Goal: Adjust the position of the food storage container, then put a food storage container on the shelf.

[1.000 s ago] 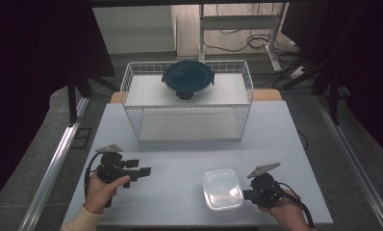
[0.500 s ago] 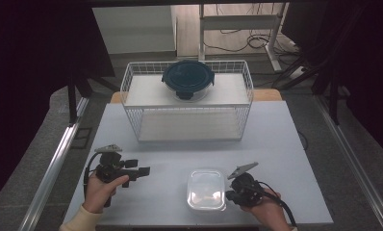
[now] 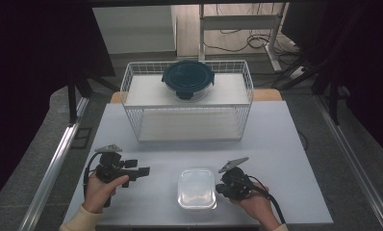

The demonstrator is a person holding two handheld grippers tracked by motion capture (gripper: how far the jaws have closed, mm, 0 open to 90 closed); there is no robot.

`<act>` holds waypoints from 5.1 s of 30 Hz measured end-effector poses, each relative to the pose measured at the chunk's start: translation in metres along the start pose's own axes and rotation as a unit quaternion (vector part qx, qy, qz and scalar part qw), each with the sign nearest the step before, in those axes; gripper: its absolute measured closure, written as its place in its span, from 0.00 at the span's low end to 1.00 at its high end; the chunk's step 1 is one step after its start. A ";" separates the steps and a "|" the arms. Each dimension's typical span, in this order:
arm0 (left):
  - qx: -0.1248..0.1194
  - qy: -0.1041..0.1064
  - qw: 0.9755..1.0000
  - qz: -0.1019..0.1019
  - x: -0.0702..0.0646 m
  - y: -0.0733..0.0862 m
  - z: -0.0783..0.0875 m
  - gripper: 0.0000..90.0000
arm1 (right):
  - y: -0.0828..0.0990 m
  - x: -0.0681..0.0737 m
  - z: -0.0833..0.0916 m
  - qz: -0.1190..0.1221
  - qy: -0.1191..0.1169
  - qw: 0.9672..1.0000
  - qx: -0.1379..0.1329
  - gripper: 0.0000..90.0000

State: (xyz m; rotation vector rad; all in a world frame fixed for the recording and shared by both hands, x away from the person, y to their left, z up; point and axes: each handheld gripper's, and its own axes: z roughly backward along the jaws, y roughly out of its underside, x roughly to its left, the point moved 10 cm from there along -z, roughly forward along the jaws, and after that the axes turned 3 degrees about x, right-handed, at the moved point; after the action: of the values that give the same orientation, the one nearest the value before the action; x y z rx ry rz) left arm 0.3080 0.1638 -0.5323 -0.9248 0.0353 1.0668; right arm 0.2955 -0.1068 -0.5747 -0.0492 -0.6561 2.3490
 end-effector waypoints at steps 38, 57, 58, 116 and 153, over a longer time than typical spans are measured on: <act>0.006 -0.012 1.000 -0.011 -0.024 0.010 -0.004 0.24 | -0.008 -0.023 0.050 -0.097 -0.014 0.988 -0.115 0.37; 0.004 0.026 0.998 0.060 -0.041 0.011 -0.028 0.27 | -0.021 -0.009 0.045 -0.110 -0.065 0.984 -0.123 0.40; 0.004 0.026 0.998 0.060 -0.041 0.011 -0.028 0.27 | -0.021 -0.009 0.045 -0.110 -0.065 0.984 -0.123 0.40; 0.023 0.195 0.971 0.139 -0.080 0.033 -0.063 0.82 | -0.009 0.014 0.026 -0.228 -0.216 0.942 -0.117 0.80; -0.017 0.183 0.979 0.083 -0.091 0.013 -0.041 0.89 | -0.026 0.021 0.059 -0.186 -0.193 0.951 -0.156 0.89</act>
State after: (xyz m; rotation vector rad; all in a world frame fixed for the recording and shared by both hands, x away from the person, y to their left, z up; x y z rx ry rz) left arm 0.2670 0.0725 -0.5266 -1.1552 0.4061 1.0399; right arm 0.2831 -0.1030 -0.5085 0.3717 -1.1181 1.8855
